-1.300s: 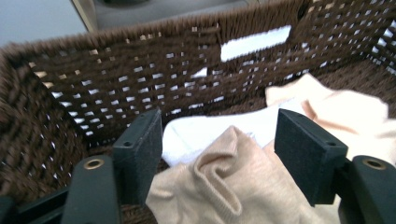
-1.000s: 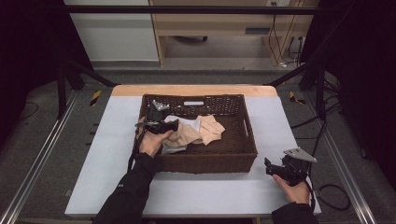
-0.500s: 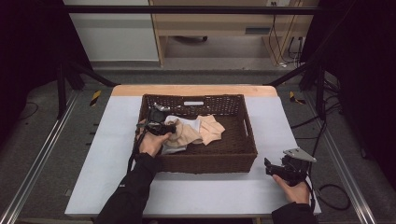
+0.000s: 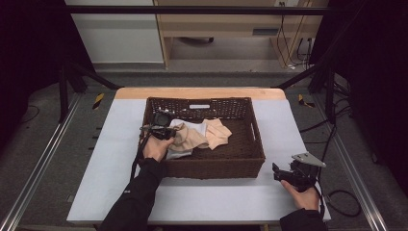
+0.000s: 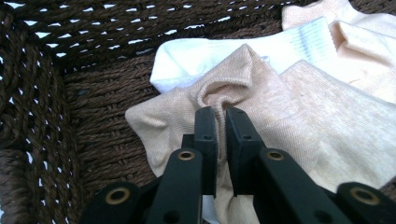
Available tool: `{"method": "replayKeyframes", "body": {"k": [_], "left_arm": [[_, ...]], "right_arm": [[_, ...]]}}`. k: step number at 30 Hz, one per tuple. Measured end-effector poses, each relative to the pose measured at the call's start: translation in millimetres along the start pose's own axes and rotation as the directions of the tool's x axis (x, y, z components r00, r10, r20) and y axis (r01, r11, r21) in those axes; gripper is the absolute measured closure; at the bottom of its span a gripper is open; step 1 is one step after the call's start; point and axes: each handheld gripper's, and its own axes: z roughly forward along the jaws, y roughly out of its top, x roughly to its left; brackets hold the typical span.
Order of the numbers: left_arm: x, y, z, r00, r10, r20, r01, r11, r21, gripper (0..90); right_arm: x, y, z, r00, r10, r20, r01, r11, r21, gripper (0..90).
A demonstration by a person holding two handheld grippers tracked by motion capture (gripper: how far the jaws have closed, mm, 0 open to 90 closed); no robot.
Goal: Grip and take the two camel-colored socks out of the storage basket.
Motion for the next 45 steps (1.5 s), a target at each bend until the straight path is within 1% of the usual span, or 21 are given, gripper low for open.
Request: {"method": "replayKeyframes", "body": {"k": [4,7,9,16,17,18,19,20,21,22,23,26,30,32,35,36,38,42,43,44,45], "left_arm": [[-0.8,0.3,-3.2,0.9999,0.01,0.011,-0.01,0.9997,-0.024,84.0],[-0.1,1.0,-8.9,0.9998,0.01,0.018,-0.009,0.9968,-0.08,84.2],[-0.1,1.6,-15.2,0.9986,0.015,0.05,-0.007,0.9889,-0.148,84.3],[0.0,3.3,-25.4,0.9944,-0.004,0.105,0.031,0.9661,-0.256,84.4],[0.3,3.6,-29.0,0.9928,-0.011,0.119,0.045,0.9581,-0.283,84.5],[0.3,3.6,-29.0,0.9928,-0.011,0.119,0.045,0.9581,-0.283,84.6],[0.2,3.9,-33.8,0.991,-0.011,0.134,0.053,0.9486,-0.312,84.7],[0.2,3.9,-33.8,0.991,-0.011,0.134,0.053,0.9486,-0.312,84.7],[-0.5,4.4,-38.9,0.986,0.001,0.167,0.058,0.9367,-0.345,84.7],[-0.5,4.4,-38.9,0.986,0.001,0.167,0.058,0.9367,-0.345,84.8],[-2.8,5.3,-45.5,0.9834,0.013,0.181,0.057,0.9244,-0.377,84.8],[-4.3,6.7,-51.0,0.9821,0.022,0.187,0.054,0.9169,-0.395,84.9],[-9.7,12.5,-68.7,0.9793,0.033,0.199,0.063,0.887,-0.458,84.9],[-10.5,13.6,-72.4,0.9786,0.035,0.203,0.065,0.8822,-0.466,84.9],[-10.8,16.6,-86.9,0.9749,0.045,0.218,0.071,0.8658,-0.495,84.9],[-10.8,16.6,-86.9,0.9749,0.045,0.218,0.071,0.8658,-0.495,84.9],[-8.6,16.7,-97.6,0.9731,0.045,0.226,0.081,0.8525,-0.516,84.9],[-5.8,16.0,-107.1,0.972,0.048,0.23,0.085,0.8404,-0.535,84.9],[-3.6,14.9,-114.4,0.972,0.056,0.228,0.081,0.8326,-0.548,84.9],[-3.6,14.9,-114.4,0.972,0.056,0.228,0.081,0.8326,-0.548,84.9],[-1.4,13.3,-121.8,0.9705,0.061,0.233,0.083,0.8242,-0.56,84.9]], "right_arm": [[-0.4,0.0,-0.3,1.0,0.002,0.0,-0.002,1.0,-0.001,5.6],[-0.6,0.1,-0.4,1.0,0.002,0.002,-0.002,1.0,-0.002,5.6],[-0.7,0.1,-0.5,1.0,0.002,0.001,-0.002,1.0,-0.002,5.6],[-0.5,0.2,-0.4,1.0,0.005,0.002,-0.005,1.0,0.003,5.6],[-0.9,0.1,-0.3,1.0,0.003,0.003,-0.003,1.0,-0.001,5.6],[-0.9,0.1,-0.3,1.0,0.003,0.003,-0.003,1.0,-0.001,5.6],[-1.3,0.2,-0.1,1.0,0.002,0.003,-0.002,1.0,-0.001,5.6],[-1.3,0.2,-0.1,1.0,0.002,0.003,-0.002,1.0,-0.001,5.6],[-0.9,0.3,-0.1,1.0,0.004,0.002,-0.004,1.0,0.003,5.6],[-0.8,0.2,-0.1,1.0,0.004,0.002,-0.004,1.0,0.003,5.6],[-0.8,0.2,0.0,1.0,0.002,0.002,-0.002,1.0,0.003,5.6],[-0.7,0.2,-0.1,1.0,0.006,0.003,-0.006,1.0,0.006,5.6],[-1.3,0.3,-0.4,1.0,0.005,0.004,-0.005,1.0,0.0,5.6],[-1.1,0.3,-0.4,1.0,0.008,0.004,-0.008,1.0,0.003,5.6],[-1.1,0.2,-0.5,1.0,0.006,0.004,-0.006,1.0,0.002,5.6],[-1.1,0.1,-0.6,1.0,0.005,0.004,-0.005,1.0,0.002,5.6],[-1.0,0.2,-0.7,1.0,0.008,0.004,-0.008,1.0,0.003,5.6],[-1.1,0.3,-0.7,1.0,0.007,0.005,-0.007,1.0,0.003,5.6],[-1.3,0.3,-0.6,1.0,0.005,0.005,-0.005,1.0,0.001,5.6],[-1.3,0.3,-0.6,1.0,0.005,0.005,-0.005,1.0,0.002,5.6],[-1.2,0.2,-0.7,1.0,0.006,0.005,-0.006,1.0,0.003,5.6]]}}
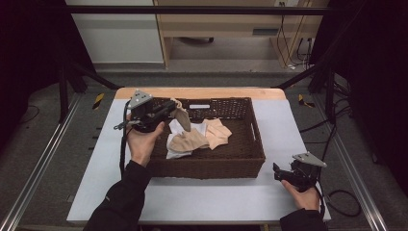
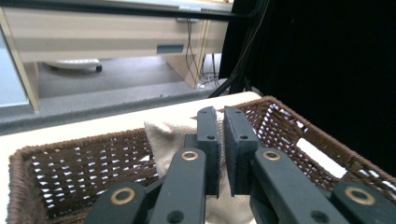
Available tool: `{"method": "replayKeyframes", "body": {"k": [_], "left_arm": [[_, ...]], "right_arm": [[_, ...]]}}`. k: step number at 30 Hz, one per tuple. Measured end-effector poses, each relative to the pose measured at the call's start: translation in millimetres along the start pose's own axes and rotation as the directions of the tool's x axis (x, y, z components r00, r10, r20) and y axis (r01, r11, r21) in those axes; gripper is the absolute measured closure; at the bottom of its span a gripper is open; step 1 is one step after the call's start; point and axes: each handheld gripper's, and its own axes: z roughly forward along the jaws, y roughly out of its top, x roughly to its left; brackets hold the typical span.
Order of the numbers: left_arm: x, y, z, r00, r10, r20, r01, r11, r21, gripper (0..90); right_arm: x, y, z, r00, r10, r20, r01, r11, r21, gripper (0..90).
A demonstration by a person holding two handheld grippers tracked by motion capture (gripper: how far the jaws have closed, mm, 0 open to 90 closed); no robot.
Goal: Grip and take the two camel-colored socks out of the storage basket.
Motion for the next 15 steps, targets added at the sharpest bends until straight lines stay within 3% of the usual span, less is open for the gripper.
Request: {"method": "replayKeyframes", "body": {"k": [9,15], "left_arm": [[6.0,8.5,-30.1,1.0,-0.001,0.009,0.002,0.9989,-0.048,84.9],[15.8,11.9,-51.8,0.9999,0.0,-0.011,0.0,0.9974,-0.072,84.9]], "right_arm": [[-0.2,0.0,-0.2,1.0,0.001,0.002,-0.001,1.0,0.0,5.6],[-0.2,0.0,-0.5,1.0,0.004,0.002,-0.004,1.0,0.001,5.6]]}}
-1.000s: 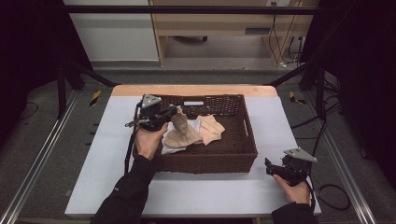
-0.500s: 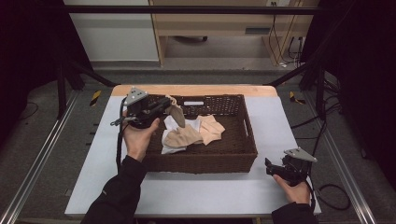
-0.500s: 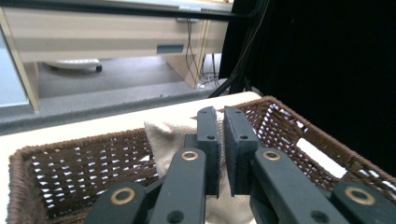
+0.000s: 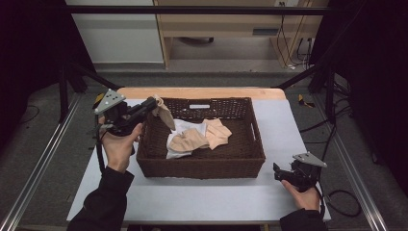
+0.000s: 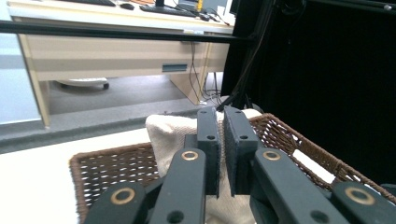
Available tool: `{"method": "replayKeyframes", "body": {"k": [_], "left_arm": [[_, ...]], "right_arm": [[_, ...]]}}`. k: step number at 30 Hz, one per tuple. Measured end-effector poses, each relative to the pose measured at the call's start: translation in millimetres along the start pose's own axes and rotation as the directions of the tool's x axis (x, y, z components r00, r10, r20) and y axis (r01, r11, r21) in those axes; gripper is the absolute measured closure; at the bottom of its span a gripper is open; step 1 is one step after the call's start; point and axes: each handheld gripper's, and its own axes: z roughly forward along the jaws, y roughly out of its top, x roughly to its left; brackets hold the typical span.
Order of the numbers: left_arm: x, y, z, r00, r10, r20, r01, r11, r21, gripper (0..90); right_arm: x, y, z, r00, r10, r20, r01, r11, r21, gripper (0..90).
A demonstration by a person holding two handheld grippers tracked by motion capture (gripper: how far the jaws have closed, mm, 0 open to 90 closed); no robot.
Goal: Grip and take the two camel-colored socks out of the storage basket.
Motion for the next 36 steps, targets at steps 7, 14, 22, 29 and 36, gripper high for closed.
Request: {"method": "replayKeyframes", "body": {"k": [7,14,22,29,36], "left_arm": [[13.0,4.5,-24.9,0.9998,-0.003,-0.022,0.002,0.9996,-0.027,84.9],[28.2,5.5,-47.6,0.998,-0.007,-0.062,0.005,0.9989,-0.046,84.9],[51.9,-2.1,-72.9,0.9932,-0.037,-0.11,0.03,0.9974,-0.066,84.9],[74.3,-23.8,-85.3,0.9851,-0.061,-0.161,0.055,0.9977,-0.039,84.8],[95.0,-56.6,-87.4,0.9742,-0.077,-0.212,0.085,0.9959,0.029,84.8]], "right_arm": [[0.0,-0.1,0.2,1.0,0.0,0.003,0.0,1.0,0.002,5.6],[-0.6,-0.2,-0.1,1.0,0.001,0.005,-0.001,1.0,0.001,5.6],[-0.5,-0.4,0.3,1.0,0.0,0.007,0.0,1.0,0.004,5.6],[-0.8,-0.8,0.0,1.0,-0.001,0.008,0.001,1.0,0.004,5.6],[-0.5,-0.9,0.4,1.0,0.003,0.006,-0.003,1.0,0.008,5.6]]}}
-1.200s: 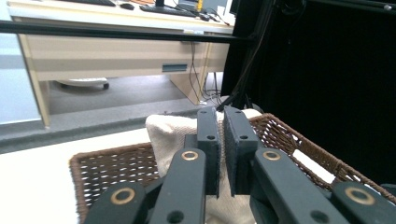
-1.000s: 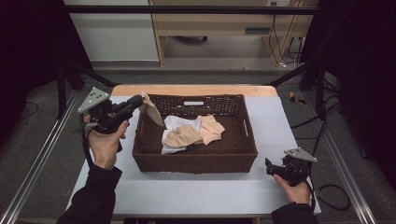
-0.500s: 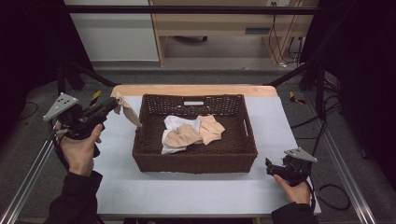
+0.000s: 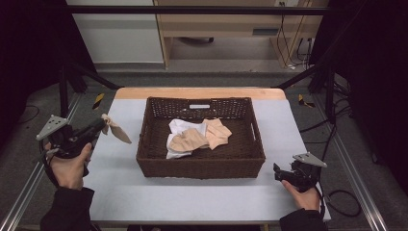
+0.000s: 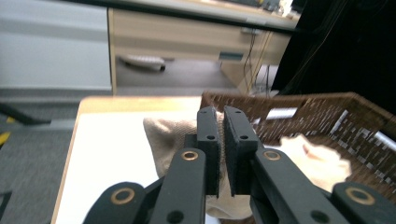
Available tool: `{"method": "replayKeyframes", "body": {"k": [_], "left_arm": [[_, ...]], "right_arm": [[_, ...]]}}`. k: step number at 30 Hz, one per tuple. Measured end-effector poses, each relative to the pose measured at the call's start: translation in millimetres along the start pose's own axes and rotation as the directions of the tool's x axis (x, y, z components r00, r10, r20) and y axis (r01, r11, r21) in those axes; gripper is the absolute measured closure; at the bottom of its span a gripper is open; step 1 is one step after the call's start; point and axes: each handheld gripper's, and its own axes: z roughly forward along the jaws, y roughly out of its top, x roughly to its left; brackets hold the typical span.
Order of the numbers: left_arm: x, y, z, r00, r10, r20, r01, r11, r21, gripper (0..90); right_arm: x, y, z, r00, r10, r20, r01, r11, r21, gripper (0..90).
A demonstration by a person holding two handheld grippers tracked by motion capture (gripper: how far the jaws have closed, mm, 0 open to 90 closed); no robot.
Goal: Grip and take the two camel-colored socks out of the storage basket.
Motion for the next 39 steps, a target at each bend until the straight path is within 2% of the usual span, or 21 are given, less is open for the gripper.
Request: {"method": "replayKeyframes", "body": {"k": [1,2,3,8,11,12,13,15,17,18,19,23,25,26,28,29,32,33,34,38,39], "left_arm": [[0.0,0.0,0.0,1.0,0.0,0.0,0.0,1.0,0.0,84.8],[6.1,-10.9,2.7,0.9998,-0.018,-0.009,0.018,0.9998,0.012,84.8],[7.9,-13.9,4.6,0.9997,-0.021,-0.013,0.022,0.9994,0.028,84.8],[12.9,-27.0,12.4,0.9991,-0.006,-0.042,0.01,0.9963,0.085,84.7],[15.3,-42.6,23.1,0.9981,-0.003,-0.062,0.013,0.9875,0.157,84.7],[15.3,-42.6,23.1,0.9981,-0.003,-0.062,0.013,0.9875,0.157,84.7],[16.2,-50.4,29.2,0.997,0.015,-0.076,0.0,0.9798,0.2,84.6],[16.3,-52.8,31.0,0.9962,0.024,-0.083,-0.006,0.9768,0.214,84.5],[16.7,-63.1,38.1,0.9951,0.039,-0.091,-0.013,0.9628,0.27,84.4],[16.7,-63.1,38.1,0.9951,0.039,-0.091,-0.013,0.9628,0.27,84.4],[16.6,-65.4,39.7,0.9947,0.045,-0.093,-0.017,0.9588,0.284,84.3],[18.6,-77.2,50.3,0.9934,0.069,-0.091,-0.03,0.9295,0.368,80.6],[19.4,-78.8,51.0,0.9926,0.073,-0.097,-0.032,0.929,0.369,78.2],[20.4,-80.2,51.7,0.9923,0.076,-0.098,-0.034,0.9254,0.377,76.3],[23.1,-84.3,53.1,0.9923,0.07,-0.103,-0.025,0.9222,0.386,66.0],[23.9,-85.2,53.7,0.9924,0.07,-0.101,-0.025,0.9172,0.398,62.4],[24.1,-85.6,53.2,0.9908,0.081,-0.108,-0.032,0.9186,0.394,56.8],[23.9,-84.1,51.9,0.9906,0.087,-0.106,-0.039,0.9208,0.388,56.8],[22.8,-81.6,49.6,0.9885,0.106,-0.108,-0.059,0.9261,0.373,52.3],[20.6,-74.2,44.5,0.9917,0.089,-0.093,-0.049,0.9302,0.364,52.0],[19.5,-69.3,40.1,0.99,0.101,-0.098,-0.062,0.9379,0.341,51.7]], "right_arm": [[0.0,0.0,0.0,1.0,0.0,0.0,0.0,1.0,0.0,5.6],[0.2,0.0,-0.1,1.0,-0.001,0.001,0.001,1.0,0.0,5.6],[0.1,-0.2,0.1,1.0,0.0,0.0,0.0,1.0,0.002,5.6],[-0.1,-0.2,0.0,1.0,-0.002,0.001,0.002,1.0,0.002,5.6],[0.5,-0.3,-0.4,1.0,-0.008,-0.004,0.008,1.0,0.0,5.7],[0.5,-0.3,-0.7,0.9999,-0.01,-0.004,0.01,1.0,-0.002,5.7],[0.4,-0.3,-0.9,0.9999,-0.012,-0.005,0.012,1.0,-0.003,5.7],[0.4,-0.4,-1.0,0.9999,-0.012,-0.007,0.012,1.0,-0.003,5.8],[0.8,-0.5,-1.2,0.9999,-0.01,-0.008,0.01,1.0,0.0,5.8],[0.8,-0.5,-1.2,0.9999,-0.01,-0.008,0.01,1.0,0.0,5.8],[1.0,-0.5,-1.2,0.9999,-0.012,-0.009,0.012,1.0,0.001,5.8],[1.2,-0.6,-1.7,0.9999,-0.012,-0.009,0.012,1.0,0.0,5.8],[1.1,-0.7,-1.7,0.9999,-0.013,-0.01,0.013,1.0,0.001,5.8],[1.2,-0.7,-1.7,0.9999,-0.013,-0.01,0.013,1.0,0.002,5.8],[1.2,-0.7,-1.7,0.9999,-0.011,-0.012,0.011,1.0,0.001,5.8],[1.1,-0.7,-1.7,0.9999,-0.012,-0.012,0.012,1.0,0.001,5.8],[1.0,-0.6,-1.7,0.9999,-0.012,-0.012,0.012,1.0,0.001,5.8],[0.9,-0.5,-1.7,0.9999,-0.012,-0.011,0.012,1.0,0.001,5.8],[0.7,-0.5,-1.9,0.9999,-0.014,-0.01,0.014,1.0,-0.002,5.8],[0.1,-0.4,-2.4,0.9999,-0.011,-0.009,0.01,1.0,-0.004,5.8],[0.2,-0.4,-2.5,0.9999,-0.011,-0.009,0.011,1.0,-0.003,5.8]]}}
